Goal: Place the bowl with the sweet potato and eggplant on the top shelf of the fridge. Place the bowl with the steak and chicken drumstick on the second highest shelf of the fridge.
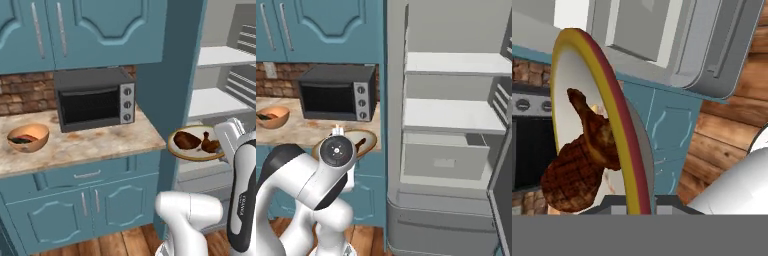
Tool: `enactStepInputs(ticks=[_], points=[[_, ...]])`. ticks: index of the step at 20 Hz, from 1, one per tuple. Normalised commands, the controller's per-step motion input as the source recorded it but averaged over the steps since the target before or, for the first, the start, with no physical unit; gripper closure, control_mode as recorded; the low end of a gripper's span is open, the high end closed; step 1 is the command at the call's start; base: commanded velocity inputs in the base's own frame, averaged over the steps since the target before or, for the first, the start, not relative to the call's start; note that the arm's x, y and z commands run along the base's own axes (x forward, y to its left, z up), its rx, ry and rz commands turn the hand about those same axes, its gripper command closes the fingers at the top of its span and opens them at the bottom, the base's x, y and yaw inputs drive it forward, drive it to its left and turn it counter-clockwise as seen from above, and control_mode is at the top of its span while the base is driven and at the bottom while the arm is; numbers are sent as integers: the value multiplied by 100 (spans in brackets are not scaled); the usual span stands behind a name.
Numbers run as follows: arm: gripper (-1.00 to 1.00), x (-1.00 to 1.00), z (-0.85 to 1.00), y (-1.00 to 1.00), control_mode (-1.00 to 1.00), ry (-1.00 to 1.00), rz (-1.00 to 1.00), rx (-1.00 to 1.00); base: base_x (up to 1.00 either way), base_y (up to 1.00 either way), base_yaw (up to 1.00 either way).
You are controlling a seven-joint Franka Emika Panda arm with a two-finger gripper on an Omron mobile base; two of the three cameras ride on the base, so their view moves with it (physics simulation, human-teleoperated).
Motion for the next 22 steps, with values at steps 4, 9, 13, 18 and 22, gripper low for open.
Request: enactStepInputs(ticks=[4, 9, 13, 18, 22], points=[[100, 0, 0, 0, 100, 0, 0, 0, 2, -100, -10], [100, 0, 0, 0, 100, 0, 0, 0, 52, -74, -1], [100, 0, 0, 0, 100, 0, 0, 0, 67, -51, 0], [100, 20, 0, 0, -100, -3, -2, -2, 55, -10, -2], [100, 100, 1, -3, -100, -9, -8, -6, 0, 0, 0]])
